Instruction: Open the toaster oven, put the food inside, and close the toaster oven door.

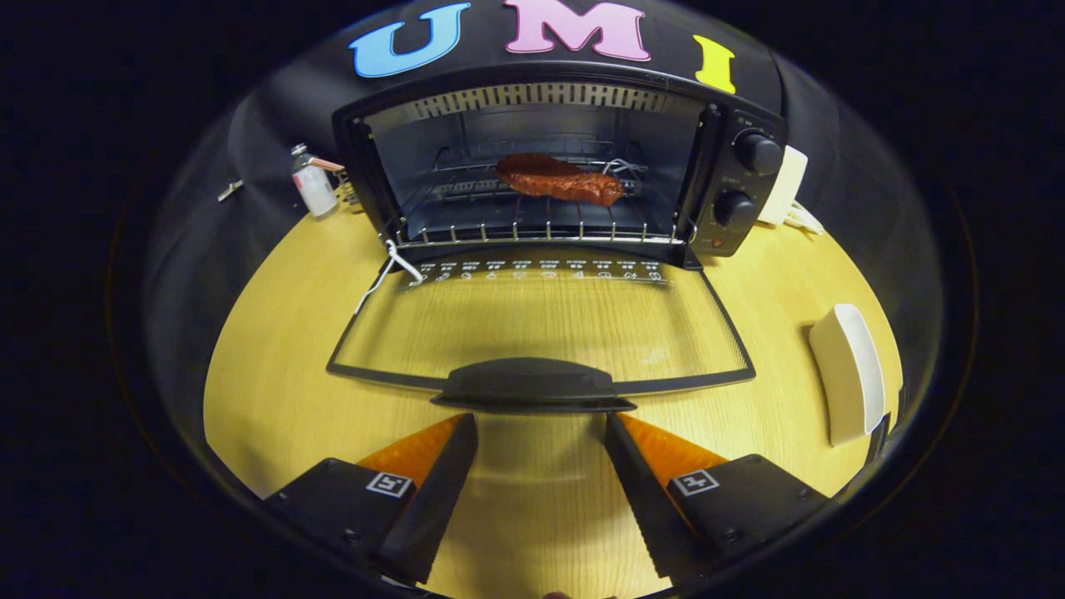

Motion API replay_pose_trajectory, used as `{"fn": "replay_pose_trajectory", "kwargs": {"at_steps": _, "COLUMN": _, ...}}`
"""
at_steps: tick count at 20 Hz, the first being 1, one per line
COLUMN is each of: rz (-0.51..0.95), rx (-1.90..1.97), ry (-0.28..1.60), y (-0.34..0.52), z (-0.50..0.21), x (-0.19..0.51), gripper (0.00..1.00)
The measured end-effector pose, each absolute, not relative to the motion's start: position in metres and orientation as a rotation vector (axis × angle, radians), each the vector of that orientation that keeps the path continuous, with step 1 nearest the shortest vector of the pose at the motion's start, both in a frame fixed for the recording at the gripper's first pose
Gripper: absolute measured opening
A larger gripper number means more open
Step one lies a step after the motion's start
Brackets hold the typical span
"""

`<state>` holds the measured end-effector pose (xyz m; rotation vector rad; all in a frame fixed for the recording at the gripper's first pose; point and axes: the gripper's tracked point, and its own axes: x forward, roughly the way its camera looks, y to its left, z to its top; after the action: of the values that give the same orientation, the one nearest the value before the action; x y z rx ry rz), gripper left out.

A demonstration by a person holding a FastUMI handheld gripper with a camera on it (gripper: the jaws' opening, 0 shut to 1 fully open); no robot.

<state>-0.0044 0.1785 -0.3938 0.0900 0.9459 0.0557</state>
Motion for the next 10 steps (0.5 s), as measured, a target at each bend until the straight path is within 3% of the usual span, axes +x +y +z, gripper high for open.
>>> {"fn": "replay_pose_trajectory", "kwargs": {"at_steps": 10, "rz": 0.046, "rx": 0.111, "ry": 0.838, "y": 0.178, "z": -0.348, "x": -0.001, "gripper": 0.95}}
